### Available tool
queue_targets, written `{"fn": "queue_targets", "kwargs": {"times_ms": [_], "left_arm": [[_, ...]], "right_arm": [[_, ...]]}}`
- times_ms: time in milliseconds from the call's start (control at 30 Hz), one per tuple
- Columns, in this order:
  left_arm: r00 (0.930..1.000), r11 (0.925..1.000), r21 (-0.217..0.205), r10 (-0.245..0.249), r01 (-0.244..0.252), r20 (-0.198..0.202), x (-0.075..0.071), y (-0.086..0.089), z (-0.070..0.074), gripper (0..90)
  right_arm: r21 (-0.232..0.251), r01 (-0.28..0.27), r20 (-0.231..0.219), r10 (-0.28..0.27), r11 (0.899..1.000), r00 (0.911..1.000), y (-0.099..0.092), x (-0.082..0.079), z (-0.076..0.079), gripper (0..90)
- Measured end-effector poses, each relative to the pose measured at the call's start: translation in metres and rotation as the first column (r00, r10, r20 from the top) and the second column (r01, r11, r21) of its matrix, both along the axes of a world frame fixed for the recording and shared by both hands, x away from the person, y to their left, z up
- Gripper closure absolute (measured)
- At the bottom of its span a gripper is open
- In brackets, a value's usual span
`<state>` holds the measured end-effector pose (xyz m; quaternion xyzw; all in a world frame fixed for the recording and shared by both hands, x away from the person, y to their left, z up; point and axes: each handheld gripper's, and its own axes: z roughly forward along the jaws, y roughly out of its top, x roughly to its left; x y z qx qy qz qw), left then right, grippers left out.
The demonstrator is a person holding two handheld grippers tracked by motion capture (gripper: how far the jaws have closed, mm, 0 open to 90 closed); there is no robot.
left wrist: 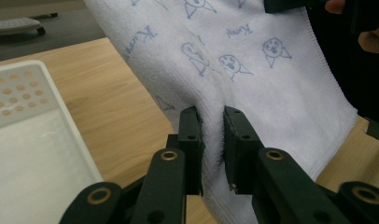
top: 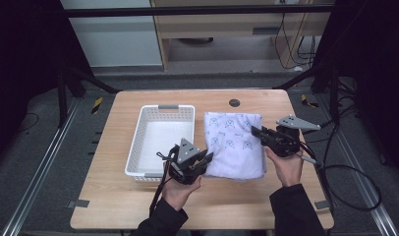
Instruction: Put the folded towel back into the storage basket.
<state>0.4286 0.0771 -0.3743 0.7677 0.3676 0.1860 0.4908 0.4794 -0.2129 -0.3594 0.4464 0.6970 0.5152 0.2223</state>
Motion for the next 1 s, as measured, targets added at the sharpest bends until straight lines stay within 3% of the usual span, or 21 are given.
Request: {"fn": "queue_targets", "kwargs": {"times_ms": [433, 1000], "left_arm": [[0.9987, 0.9994, -0.004, 0.035, -0.035, 0.037, 0.003, 0.025, 0.018, 77.7], [0.9942, 0.9957, -0.028, 0.090, -0.088, 0.059, 0.003, 0.063, 0.028, 77.7]], "right_arm": [[-0.007, -0.020, 0.035, 0.021, 1.000, 0.9992, 0.026, 0.007, 0.020, 78.9], [-0.012, -0.051, 0.057, 0.052, 0.999, 0.9970, 0.066, 0.018, 0.037, 78.9]]}}
